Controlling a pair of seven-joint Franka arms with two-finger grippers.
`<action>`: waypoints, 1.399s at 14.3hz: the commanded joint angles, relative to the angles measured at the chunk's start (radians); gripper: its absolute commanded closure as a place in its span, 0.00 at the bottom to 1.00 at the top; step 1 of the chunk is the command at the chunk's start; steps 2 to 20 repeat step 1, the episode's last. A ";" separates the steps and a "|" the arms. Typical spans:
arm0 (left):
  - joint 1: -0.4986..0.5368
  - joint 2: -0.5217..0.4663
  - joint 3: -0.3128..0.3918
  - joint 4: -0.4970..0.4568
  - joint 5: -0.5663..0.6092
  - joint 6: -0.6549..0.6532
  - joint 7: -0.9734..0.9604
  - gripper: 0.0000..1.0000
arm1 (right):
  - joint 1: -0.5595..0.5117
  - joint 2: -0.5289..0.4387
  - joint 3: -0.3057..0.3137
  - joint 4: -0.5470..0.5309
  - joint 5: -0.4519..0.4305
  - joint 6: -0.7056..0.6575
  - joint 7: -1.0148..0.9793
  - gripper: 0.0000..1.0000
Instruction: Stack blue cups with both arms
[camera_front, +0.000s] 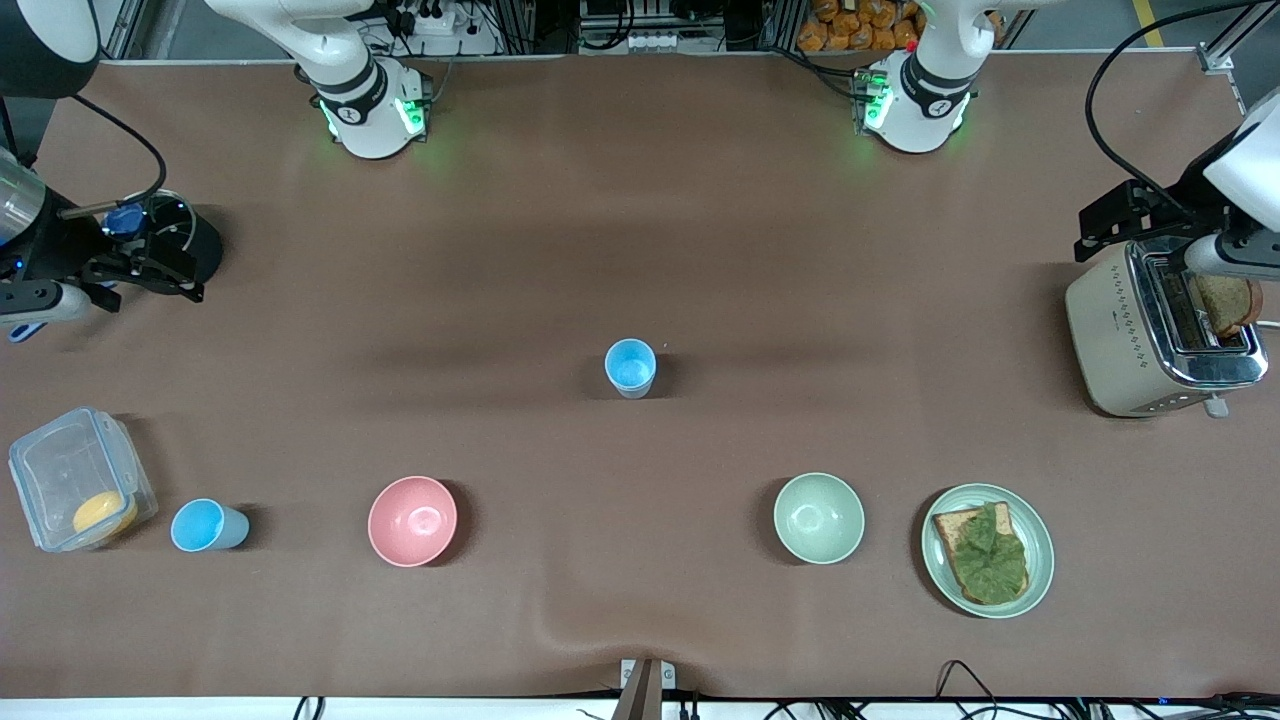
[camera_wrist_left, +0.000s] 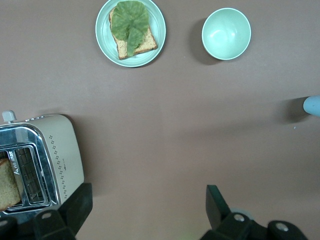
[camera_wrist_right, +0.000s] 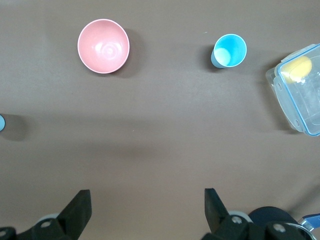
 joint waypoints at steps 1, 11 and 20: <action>-0.002 0.014 -0.013 0.028 -0.009 -0.012 -0.062 0.00 | -0.021 -0.006 0.013 0.005 0.001 -0.014 -0.004 0.00; -0.002 0.014 -0.013 0.028 -0.009 -0.012 -0.062 0.00 | -0.021 -0.006 0.013 0.005 0.001 -0.014 -0.004 0.00; -0.002 0.014 -0.013 0.028 -0.009 -0.012 -0.062 0.00 | -0.021 -0.006 0.013 0.005 0.001 -0.014 -0.004 0.00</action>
